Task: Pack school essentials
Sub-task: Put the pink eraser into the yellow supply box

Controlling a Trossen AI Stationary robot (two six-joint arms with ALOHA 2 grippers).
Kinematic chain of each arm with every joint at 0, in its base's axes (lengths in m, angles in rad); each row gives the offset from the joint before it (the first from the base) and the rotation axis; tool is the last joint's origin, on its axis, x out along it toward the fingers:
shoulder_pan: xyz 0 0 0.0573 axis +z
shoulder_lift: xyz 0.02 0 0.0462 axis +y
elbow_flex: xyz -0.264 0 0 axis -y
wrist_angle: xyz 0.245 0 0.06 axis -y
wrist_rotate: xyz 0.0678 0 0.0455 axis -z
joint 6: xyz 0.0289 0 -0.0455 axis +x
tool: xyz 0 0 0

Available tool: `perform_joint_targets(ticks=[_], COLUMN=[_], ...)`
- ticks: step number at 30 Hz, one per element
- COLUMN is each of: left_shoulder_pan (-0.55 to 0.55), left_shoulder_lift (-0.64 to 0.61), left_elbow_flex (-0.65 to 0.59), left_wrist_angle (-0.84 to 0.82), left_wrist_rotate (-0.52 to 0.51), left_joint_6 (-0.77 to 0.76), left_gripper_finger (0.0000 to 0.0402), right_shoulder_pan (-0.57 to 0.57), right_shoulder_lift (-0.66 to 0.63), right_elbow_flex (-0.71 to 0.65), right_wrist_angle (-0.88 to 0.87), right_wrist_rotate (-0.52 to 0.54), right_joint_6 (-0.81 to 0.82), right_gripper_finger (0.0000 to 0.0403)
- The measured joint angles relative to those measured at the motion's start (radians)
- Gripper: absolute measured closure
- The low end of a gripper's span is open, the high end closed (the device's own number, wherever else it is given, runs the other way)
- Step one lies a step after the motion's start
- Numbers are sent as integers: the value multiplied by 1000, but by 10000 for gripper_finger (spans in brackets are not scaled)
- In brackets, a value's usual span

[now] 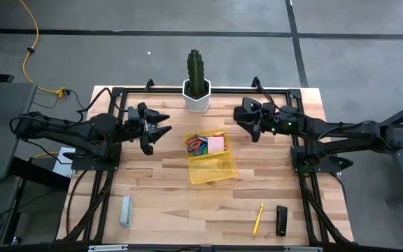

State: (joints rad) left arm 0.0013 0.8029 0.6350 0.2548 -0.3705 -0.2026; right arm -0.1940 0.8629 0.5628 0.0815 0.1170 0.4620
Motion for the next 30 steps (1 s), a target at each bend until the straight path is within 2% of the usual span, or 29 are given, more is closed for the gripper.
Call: perform_joint_targets(ticks=[4,7,10,14,18,25,30], left_shoulder_pan=[0,0,0,0,0,0,0], left_shoulder_lift=[0,0,0,0,0,0,0], left_elbow_flex=[0,0,0,0,0,0,0], left_wrist_angle=[-22,-35,-47,-57,-57,-56,-56], left_wrist_rotate=[-1,-9,-20,-39,-39,-39,-38], left_joint_6=[-31,-30,-30,-30,-27,-12,-12], left_gripper_finger=[190,190,190,190,190,190,190], right_shoulder_pan=[0,0,0,-2,-2,-9,-16], right_shoulder_lift=[50,122,208,324,439,629,733], right_elbow_flex=[102,175,214,220,220,220,220], right_wrist_angle=[-298,-514,-636,-658,-675,-677,-667], right_wrist_rotate=[120,213,282,301,261,291,269], right_joint_6=[82,212,374,576,719,848,923], right_gripper_finger=[160,160,160,160,160,160,160])
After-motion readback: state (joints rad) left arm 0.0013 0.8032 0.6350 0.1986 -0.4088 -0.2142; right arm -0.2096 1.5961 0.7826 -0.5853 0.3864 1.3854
